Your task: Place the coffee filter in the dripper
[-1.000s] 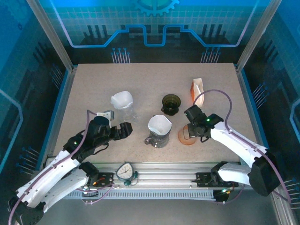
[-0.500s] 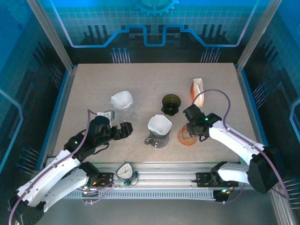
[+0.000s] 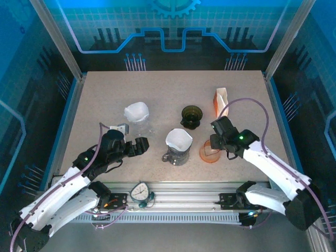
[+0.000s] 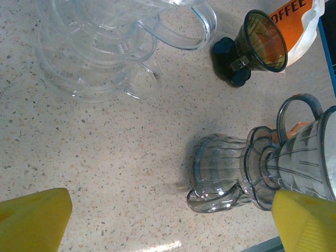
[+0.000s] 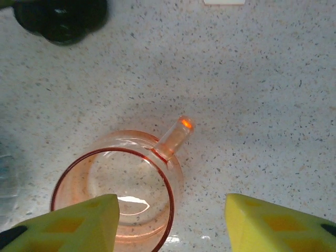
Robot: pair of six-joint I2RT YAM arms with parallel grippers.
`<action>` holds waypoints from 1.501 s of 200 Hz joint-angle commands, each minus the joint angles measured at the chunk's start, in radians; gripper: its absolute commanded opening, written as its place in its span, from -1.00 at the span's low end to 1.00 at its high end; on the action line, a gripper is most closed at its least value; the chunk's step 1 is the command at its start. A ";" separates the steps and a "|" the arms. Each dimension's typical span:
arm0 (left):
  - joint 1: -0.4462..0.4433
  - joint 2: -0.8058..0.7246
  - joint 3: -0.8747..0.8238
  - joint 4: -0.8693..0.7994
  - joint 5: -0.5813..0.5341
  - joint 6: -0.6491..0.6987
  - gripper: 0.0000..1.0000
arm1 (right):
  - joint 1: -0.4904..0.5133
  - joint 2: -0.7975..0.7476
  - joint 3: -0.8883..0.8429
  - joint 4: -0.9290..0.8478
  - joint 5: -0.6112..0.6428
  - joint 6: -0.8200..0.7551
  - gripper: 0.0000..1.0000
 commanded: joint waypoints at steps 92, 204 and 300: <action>0.012 0.004 -0.002 0.037 0.005 -0.028 0.98 | 0.492 -0.406 -0.440 0.441 0.045 0.139 0.45; 0.057 0.002 -0.021 0.038 0.101 -0.083 0.96 | 0.646 0.039 -0.600 1.091 0.106 0.153 0.13; 0.069 -0.080 0.002 -0.030 0.094 -0.080 0.98 | 0.581 0.313 -0.568 1.387 0.059 0.110 -0.02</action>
